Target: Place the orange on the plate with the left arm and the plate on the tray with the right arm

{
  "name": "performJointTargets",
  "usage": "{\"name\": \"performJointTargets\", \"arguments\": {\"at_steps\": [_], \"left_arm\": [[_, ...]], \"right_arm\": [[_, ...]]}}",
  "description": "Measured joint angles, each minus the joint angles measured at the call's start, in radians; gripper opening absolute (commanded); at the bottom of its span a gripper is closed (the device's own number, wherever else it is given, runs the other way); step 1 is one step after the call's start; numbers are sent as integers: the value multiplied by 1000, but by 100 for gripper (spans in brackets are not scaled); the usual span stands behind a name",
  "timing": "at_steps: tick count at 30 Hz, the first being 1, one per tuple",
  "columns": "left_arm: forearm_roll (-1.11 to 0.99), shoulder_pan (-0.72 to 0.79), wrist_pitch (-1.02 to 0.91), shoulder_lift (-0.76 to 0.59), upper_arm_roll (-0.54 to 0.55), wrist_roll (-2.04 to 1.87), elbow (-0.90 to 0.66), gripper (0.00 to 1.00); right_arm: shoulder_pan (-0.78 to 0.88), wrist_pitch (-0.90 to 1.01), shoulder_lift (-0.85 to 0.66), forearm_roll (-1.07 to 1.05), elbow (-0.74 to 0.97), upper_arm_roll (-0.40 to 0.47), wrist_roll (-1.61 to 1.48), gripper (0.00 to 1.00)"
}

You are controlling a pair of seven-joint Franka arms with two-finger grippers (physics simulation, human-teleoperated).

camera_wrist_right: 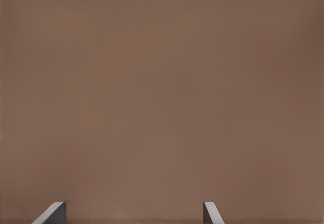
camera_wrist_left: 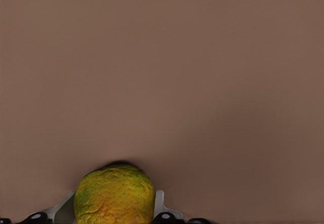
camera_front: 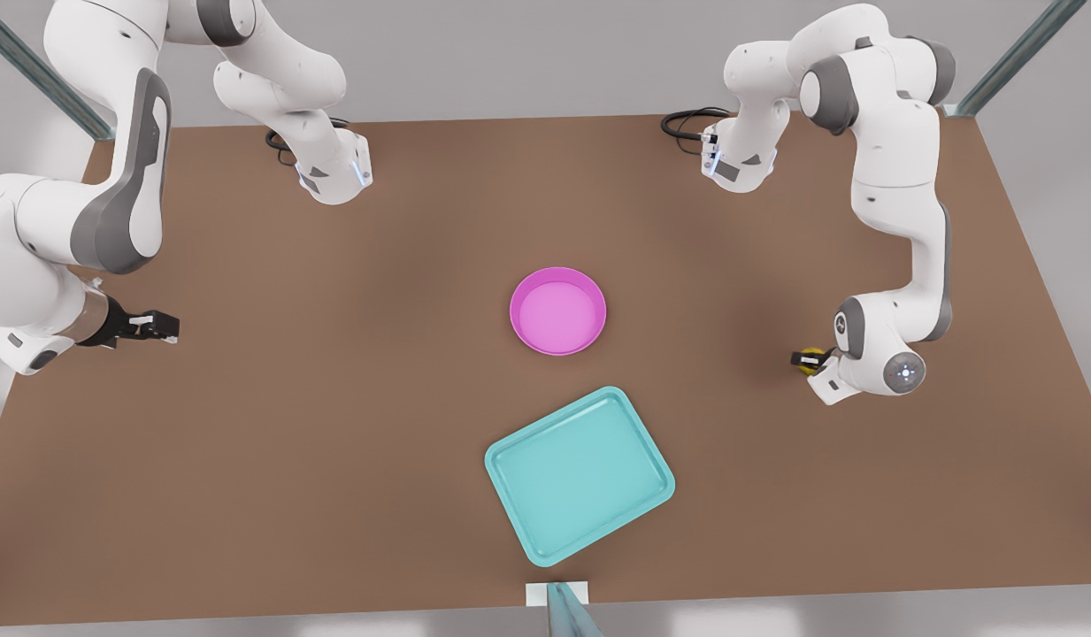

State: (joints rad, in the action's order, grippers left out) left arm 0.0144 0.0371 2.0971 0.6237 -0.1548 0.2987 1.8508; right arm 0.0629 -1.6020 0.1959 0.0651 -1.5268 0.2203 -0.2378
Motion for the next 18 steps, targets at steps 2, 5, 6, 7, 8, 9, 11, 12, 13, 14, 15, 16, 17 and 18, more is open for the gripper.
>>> {"name": "performJointTargets", "arguments": {"at_steps": [2,5,6,7,8,9,11,12,13,14,15,16,17,18], "left_arm": [[1,0,2,6,0,3,0,76],[3,0,7,16,0,8,-1,76],[4,1,10,18,0,10,-1,76],[4,1,13,19,0,11,-1,77],[5,1,14,19,0,12,-2,76],[4,1,16,19,0,13,-2,63],[1,1,19,14,0,10,-3,58],[0,2,19,9,0,8,-3,58],[-1,4,18,-1,0,4,-3,58],[-2,12,11,-22,0,-2,-2,58],[-3,38,-5,-58,0,-11,-2,59],[-4,97,-28,-107,0,-26,-2,60],[-3,181,-61,-163,1,-46,-3,60],[-2,276,-101,-214,2,-70,-4,60]], "right_arm": [[0,0,0,0,0,0,0,100],[0,0,0,0,0,0,-1,100],[0,0,0,0,0,0,-1,100],[0,0,0,0,0,0,-1,100],[0,0,0,0,0,0,-2,100],[0,0,0,0,0,0,-2,100],[0,0,0,0,0,0,-3,100],[0,0,0,0,0,0,-3,100],[0,0,0,0,0,0,-3,100],[0,0,0,0,0,1,-4,100],[0,0,0,0,0,1,-4,100],[0,0,0,0,0,2,-4,100],[0,0,0,0,0,2,-4,100],[0,0,0,0,0,2,-4,100]]}}
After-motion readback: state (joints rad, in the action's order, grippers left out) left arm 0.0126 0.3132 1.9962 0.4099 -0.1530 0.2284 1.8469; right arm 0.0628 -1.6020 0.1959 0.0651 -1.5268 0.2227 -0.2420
